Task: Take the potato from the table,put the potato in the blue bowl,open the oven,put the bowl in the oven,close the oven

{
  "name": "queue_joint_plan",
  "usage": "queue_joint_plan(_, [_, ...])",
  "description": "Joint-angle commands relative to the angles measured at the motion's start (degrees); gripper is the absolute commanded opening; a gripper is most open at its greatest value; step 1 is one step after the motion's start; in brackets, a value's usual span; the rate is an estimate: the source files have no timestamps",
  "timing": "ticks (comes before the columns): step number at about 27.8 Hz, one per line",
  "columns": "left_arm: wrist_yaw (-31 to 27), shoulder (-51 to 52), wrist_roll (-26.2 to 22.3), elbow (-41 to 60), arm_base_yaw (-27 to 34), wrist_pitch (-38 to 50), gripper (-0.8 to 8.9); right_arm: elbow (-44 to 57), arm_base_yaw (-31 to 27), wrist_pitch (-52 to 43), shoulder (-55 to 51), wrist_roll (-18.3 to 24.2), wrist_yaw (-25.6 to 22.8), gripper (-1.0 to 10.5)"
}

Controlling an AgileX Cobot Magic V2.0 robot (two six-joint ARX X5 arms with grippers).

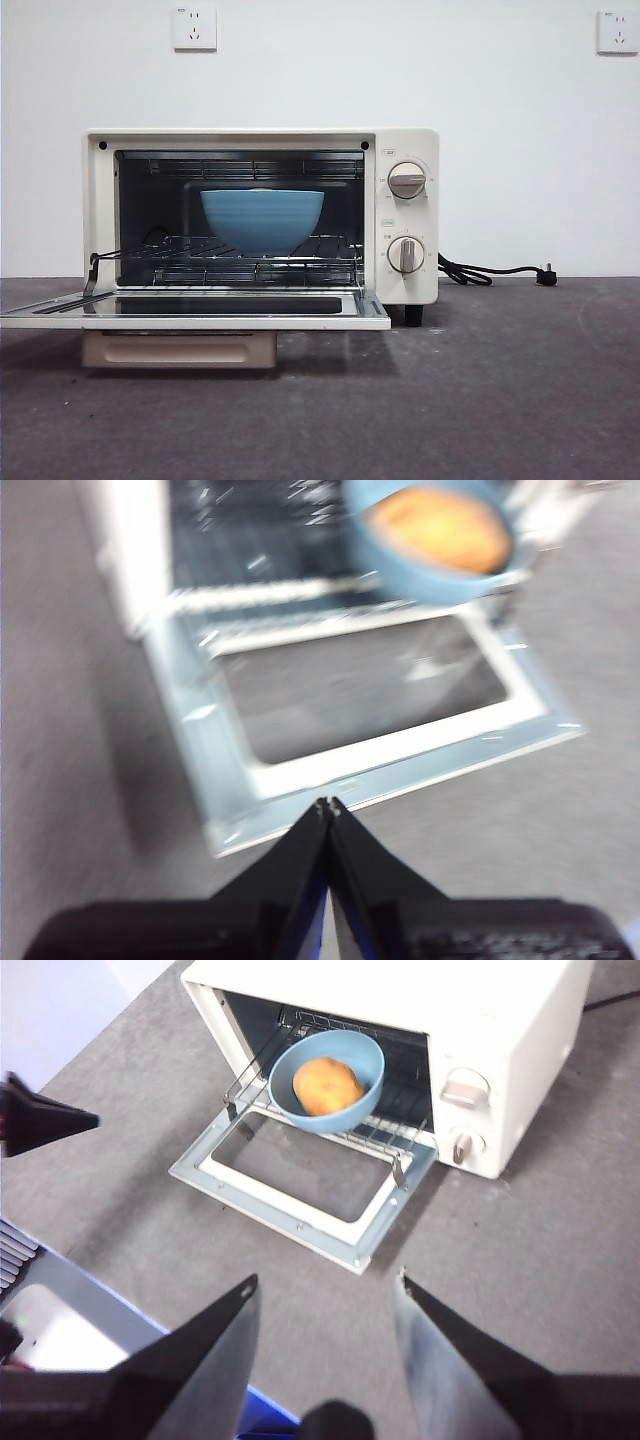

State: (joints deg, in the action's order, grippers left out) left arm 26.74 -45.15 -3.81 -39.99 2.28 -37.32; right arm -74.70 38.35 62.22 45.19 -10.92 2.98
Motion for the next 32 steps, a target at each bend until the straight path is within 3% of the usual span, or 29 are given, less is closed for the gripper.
queue_joint_plan(1, [0.7, -0.8, 1.3, 4.9, 3.1, 3.8, -0.08, -0.1, 0.1, 1.6, -2.3, -0.2, 0.0, 2.2])
queue_joint_plan(8, [2.5, -8.6, 6.3, 10.6, 6.6, 15.1, -0.09, -0.1, 0.1, 7.2, -5.9, -1.2, 0.1, 2.2])
queue_joint_plan(18, [2.5, -25.9, 5.7, 10.6, 7.5, 25.3, -0.08, -0.1, 0.1, 12.7, -6.4, -1.2, 0.1, 2.2])
queue_joint_plan(32, [10.8, -38.6, 5.5, 10.6, 7.5, 32.8, -0.09, -0.1, 0.1, 12.9, -6.4, -2.1, 0.1, 2.2])
